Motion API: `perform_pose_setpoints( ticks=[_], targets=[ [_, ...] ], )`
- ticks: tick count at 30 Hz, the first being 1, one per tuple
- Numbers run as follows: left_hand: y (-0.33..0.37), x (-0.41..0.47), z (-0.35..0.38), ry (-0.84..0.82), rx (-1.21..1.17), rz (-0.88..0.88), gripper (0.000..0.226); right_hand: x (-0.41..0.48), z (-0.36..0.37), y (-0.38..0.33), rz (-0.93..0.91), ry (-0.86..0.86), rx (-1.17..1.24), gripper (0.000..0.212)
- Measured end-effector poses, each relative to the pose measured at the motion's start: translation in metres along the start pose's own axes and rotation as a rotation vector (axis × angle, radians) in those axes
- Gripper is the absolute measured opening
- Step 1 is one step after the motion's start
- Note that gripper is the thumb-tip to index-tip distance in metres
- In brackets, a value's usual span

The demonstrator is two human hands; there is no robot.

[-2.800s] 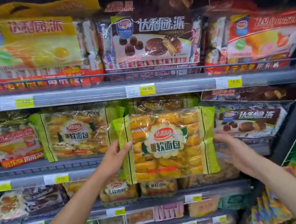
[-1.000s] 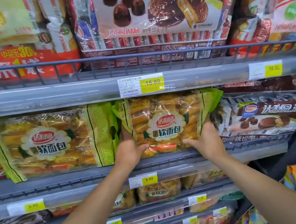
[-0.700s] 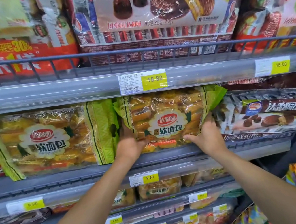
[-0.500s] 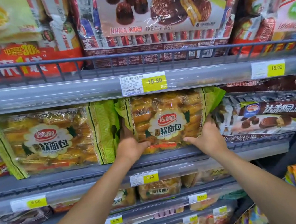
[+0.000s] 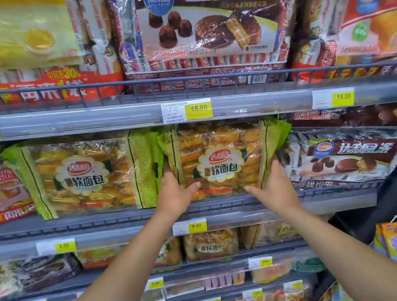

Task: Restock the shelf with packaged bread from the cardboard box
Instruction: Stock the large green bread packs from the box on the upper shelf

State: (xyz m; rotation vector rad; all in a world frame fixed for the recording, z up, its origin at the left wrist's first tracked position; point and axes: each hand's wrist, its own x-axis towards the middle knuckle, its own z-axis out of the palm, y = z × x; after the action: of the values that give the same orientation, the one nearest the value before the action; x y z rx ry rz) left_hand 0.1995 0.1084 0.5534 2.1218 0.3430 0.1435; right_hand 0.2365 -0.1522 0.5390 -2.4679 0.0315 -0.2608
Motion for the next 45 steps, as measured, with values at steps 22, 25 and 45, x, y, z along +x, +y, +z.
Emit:
perform_pose_setpoints(
  ticks=[22,25,45],
  targets=[
    [-0.128,-0.186,0.165,-0.159,0.769,0.386,0.096,-0.191,0.020,0.207,-0.119,-0.196,-0.347,0.099],
    [-0.163,-0.204,0.203,-0.274,0.829,0.411,0.095,-0.228,0.036,0.253,-0.026,-0.244,-0.337,0.095],
    [-0.487,-0.283,0.417,-0.946,0.804,-0.100,0.065,-0.454,0.269,0.512,0.881,-0.714,-0.058,0.070]
  ],
)
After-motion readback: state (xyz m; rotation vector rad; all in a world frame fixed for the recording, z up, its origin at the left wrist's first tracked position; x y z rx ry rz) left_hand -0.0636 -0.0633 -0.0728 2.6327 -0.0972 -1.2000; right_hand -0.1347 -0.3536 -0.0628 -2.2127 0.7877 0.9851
